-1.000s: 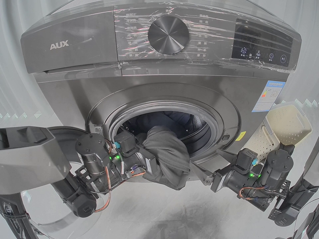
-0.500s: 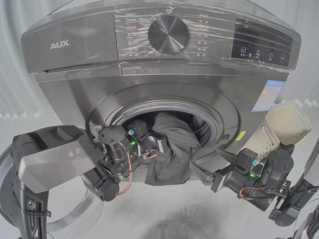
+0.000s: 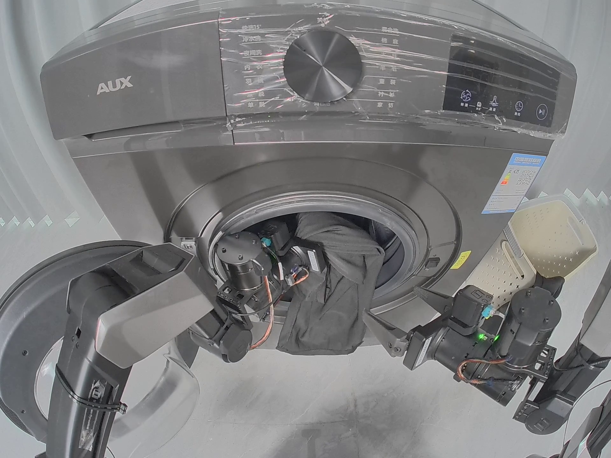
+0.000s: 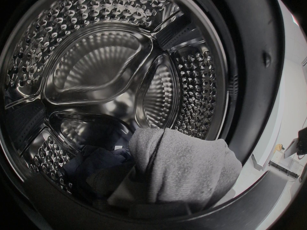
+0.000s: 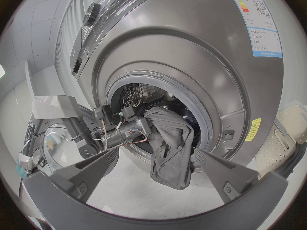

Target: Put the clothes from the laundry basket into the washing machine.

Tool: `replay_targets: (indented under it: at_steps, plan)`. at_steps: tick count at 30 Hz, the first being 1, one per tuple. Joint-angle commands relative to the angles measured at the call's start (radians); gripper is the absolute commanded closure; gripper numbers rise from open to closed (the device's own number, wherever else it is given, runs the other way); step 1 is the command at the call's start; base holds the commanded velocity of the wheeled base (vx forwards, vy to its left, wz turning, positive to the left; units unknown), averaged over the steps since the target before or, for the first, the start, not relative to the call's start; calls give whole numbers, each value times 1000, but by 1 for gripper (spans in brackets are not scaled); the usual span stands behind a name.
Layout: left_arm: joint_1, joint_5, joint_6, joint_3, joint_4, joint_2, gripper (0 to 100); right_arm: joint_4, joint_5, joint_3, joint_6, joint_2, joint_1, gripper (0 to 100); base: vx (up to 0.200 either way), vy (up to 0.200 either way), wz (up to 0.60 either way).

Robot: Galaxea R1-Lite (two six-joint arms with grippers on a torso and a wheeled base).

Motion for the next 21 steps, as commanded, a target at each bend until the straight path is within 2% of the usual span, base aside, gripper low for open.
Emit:
replay_targets:
  at_steps: [1, 4, 9, 11, 15, 21]
  plan:
    - [14, 28, -1, -134, 65, 63, 100, 0, 0, 1, 0, 5, 0, 0, 0, 0, 0]
    - [14, 51, 0, -208, 107, 86, 100, 0, -2, 1, 0, 11, 0, 0, 0, 0, 0]
    - [11, 51, -1, -271, 153, 117, 100, 0, -8, -1, 0, 12, 5, 0, 0, 0, 0]
    - [11, 60, 0, -353, 185, 166, 100, 0, -8, -1, 0, 12, 8, 0, 0, 0, 0]
    - [20, 129, 2, -515, 242, 217, 100, 0, -8, -1, 0, 12, 8, 0, 0, 0, 0]
    - [28, 174, 2, -663, 288, 250, 100, 0, -8, -1, 0, 15, 8, 0, 0, 0, 0]
